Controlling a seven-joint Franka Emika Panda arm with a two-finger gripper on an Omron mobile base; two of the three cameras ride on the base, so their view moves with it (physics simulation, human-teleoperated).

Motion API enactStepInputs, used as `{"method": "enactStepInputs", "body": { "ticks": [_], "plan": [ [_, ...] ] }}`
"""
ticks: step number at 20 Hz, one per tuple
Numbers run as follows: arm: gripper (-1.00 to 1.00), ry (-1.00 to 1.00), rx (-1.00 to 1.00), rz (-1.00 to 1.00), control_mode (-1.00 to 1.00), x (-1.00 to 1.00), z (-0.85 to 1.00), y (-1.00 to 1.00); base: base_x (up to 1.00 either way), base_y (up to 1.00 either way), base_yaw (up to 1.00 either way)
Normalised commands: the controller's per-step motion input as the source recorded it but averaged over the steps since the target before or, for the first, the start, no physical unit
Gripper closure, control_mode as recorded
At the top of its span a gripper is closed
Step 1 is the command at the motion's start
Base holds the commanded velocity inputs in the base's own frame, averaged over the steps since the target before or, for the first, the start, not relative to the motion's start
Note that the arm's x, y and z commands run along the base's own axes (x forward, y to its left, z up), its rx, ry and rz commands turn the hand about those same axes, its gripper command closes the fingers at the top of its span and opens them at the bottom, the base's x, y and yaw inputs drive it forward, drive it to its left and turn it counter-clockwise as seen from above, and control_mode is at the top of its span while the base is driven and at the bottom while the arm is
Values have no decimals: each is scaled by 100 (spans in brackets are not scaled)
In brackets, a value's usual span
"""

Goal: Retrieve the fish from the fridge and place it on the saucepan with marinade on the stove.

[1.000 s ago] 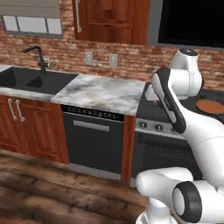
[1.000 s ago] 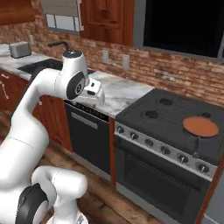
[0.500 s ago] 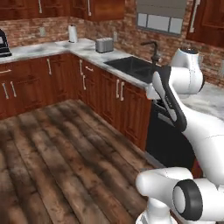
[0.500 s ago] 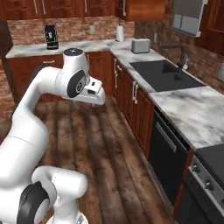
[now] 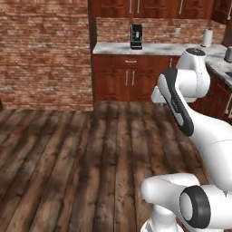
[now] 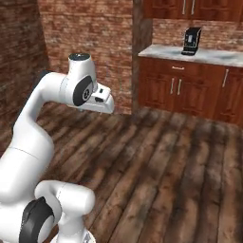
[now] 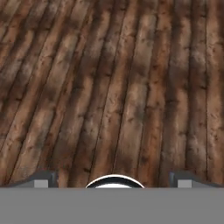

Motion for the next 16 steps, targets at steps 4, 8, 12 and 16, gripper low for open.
{"method": "enactStepInputs", "body": {
  "ticks": [4,8,12,16],
  "plan": [
    [-100,0,0,0,100,0,0,0,-1,0,100],
    [-100,0,0,0,100,0,0,0,-12,0,100],
    [-100,0,0,0,100,0,0,0,-13,0,100],
    [-100,0,0,0,100,0,0,0,-12,0,100]
  ]
}}
